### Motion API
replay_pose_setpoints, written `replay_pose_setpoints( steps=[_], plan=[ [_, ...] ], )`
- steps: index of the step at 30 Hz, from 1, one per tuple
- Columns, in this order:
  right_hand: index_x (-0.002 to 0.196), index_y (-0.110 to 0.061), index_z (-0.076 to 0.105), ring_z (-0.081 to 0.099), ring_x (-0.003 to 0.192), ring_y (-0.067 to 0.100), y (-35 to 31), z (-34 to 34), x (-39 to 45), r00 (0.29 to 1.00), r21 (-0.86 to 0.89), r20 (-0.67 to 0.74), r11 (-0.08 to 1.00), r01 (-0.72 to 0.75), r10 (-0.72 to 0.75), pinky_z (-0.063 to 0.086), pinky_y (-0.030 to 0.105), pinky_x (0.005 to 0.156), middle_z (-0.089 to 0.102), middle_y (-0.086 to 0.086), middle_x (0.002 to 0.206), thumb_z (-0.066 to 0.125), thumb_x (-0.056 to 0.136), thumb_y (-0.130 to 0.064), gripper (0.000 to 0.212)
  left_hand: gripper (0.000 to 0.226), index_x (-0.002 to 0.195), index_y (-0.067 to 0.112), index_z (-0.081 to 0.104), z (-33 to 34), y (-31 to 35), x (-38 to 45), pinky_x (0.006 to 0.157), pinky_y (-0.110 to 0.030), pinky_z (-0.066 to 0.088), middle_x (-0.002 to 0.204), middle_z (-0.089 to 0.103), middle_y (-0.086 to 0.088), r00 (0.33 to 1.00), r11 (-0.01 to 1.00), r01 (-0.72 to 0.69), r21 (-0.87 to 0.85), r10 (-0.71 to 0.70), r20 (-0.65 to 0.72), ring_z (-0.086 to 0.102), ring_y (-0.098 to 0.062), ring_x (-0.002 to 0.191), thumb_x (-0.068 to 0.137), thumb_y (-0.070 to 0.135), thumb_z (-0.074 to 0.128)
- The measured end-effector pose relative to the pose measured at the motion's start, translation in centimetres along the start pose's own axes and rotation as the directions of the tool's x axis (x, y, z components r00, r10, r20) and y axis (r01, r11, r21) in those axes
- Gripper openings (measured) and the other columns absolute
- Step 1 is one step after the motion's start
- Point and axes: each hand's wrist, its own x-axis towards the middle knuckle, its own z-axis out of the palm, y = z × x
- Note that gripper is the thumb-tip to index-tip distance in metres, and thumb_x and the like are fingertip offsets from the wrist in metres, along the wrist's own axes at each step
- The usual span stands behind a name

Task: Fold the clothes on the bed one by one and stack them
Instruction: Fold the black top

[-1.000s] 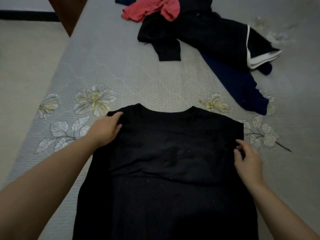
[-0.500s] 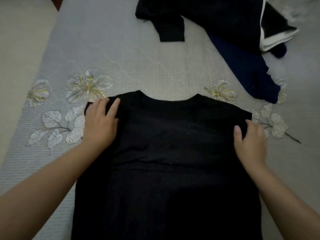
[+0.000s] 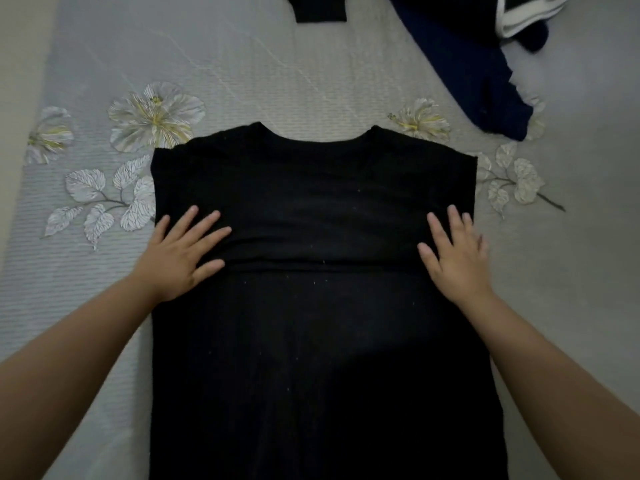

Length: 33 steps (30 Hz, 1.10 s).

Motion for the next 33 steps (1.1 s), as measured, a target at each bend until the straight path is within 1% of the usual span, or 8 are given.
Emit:
replay_pose_setpoints(
  steps=[3,5,8,12,15,21,25,33],
  plan=[
    [0.145,-0.014,0.022,0.009,0.141,0.034,1.2,0.9,-5.2,0.983,0.151,-0.123,0.982,-0.117,0.136,0.011,0.047,0.112,0.012,0.019,0.153,0.029,0.086,-0.046,0.068,0.067,0.132,0.008,0.047,-0.6,3.4,-2.1,0.100,-0.063,0.023,0.140,0.038,-0.025,0.967,0.965,0.228,-0.132,-0.240,-0.080,0.029,-0.048,0.130,0.083,0.052,0.033],
    [0.145,-0.008,0.020,0.016,0.138,0.037,2.5,2.1,-9.7,0.957,0.251,-0.098,0.937,-0.241,0.272,0.016,0.044,0.111,0.018,0.023,0.150,0.041,0.094,-0.040,0.064,0.061,0.136,0.006,0.040,-0.4,5.8,-5.2,0.104,-0.060,0.022,0.141,0.030,-0.031,0.900,0.895,0.372,-0.246,-0.413,-0.142,0.025,-0.050,0.131,0.086,0.040,0.048],
    [0.144,-0.003,0.018,0.035,0.127,0.040,4.0,3.6,-16.9,0.915,0.328,-0.016,0.867,-0.375,0.402,0.029,0.047,0.106,0.038,0.027,0.139,0.049,0.091,-0.033,0.068,0.070,0.143,0.006,0.025,0.1,9.4,-11.3,0.106,-0.053,0.024,0.140,0.026,-0.036,0.777,0.714,0.585,-0.384,-0.630,0.011,0.026,-0.048,0.129,0.086,0.025,0.061],
    [0.146,-0.006,0.013,0.047,0.121,0.038,3.8,4.5,-25.0,0.916,0.414,0.073,0.823,-0.388,0.395,0.039,0.042,0.097,0.044,0.022,0.137,0.054,0.089,-0.037,0.077,0.076,0.145,0.011,0.019,0.2,13.8,-19.7,0.094,-0.052,0.038,0.123,0.044,-0.034,0.683,0.560,0.692,-0.455,-0.712,0.163,0.042,-0.046,0.113,0.084,0.026,0.062],
    [0.147,-0.011,0.006,0.055,0.110,0.037,3.5,5.5,-29.6,0.900,0.400,0.145,0.808,-0.433,0.410,0.045,0.040,0.086,0.050,0.020,0.132,0.056,0.088,-0.033,0.079,0.078,0.146,0.014,0.013,0.2,17.0,-25.2,0.092,-0.050,0.041,0.136,0.042,-0.024,0.617,0.439,0.738,-0.512,-0.747,0.249,0.046,-0.042,0.117,0.085,0.027,0.061],
    [0.147,-0.016,0.006,0.059,0.098,0.038,4.8,6.6,-33.0,0.936,0.373,0.122,0.859,-0.351,0.330,0.046,0.038,0.077,0.058,0.023,0.119,0.049,0.093,-0.029,0.070,0.070,0.146,0.017,0.012,0.3,22.4,-29.7,0.091,-0.044,0.040,0.141,0.041,-0.015,0.625,0.389,0.707,-0.590,-0.734,0.265,0.049,-0.042,0.116,0.090,0.022,0.054],
    [0.146,-0.022,0.014,0.060,0.085,0.038,7.6,4.5,-33.1,0.976,0.292,0.051,0.932,-0.217,0.211,0.043,0.037,0.070,0.064,0.024,0.102,0.049,0.093,-0.027,0.064,0.073,0.146,0.020,0.013,-0.3,22.3,-31.2,0.091,-0.042,0.040,0.141,0.043,-0.013,0.680,0.461,0.675,-0.575,-0.691,0.244,0.050,-0.041,0.114,0.089,0.024,0.057],
    [0.145,-0.016,0.021,0.059,0.097,0.041,11.7,5.2,-40.4,0.960,0.356,0.143,0.892,-0.277,0.241,0.043,0.038,0.077,0.059,0.025,0.117,0.055,0.090,-0.018,0.065,0.079,0.146,0.021,0.013,-0.9,21.9,-39.4,0.081,-0.044,0.044,0.122,0.057,-0.023,0.648,0.520,0.758,-0.394,-0.671,0.360,0.057,-0.043,0.103,0.085,0.025,0.063]
  ],
)
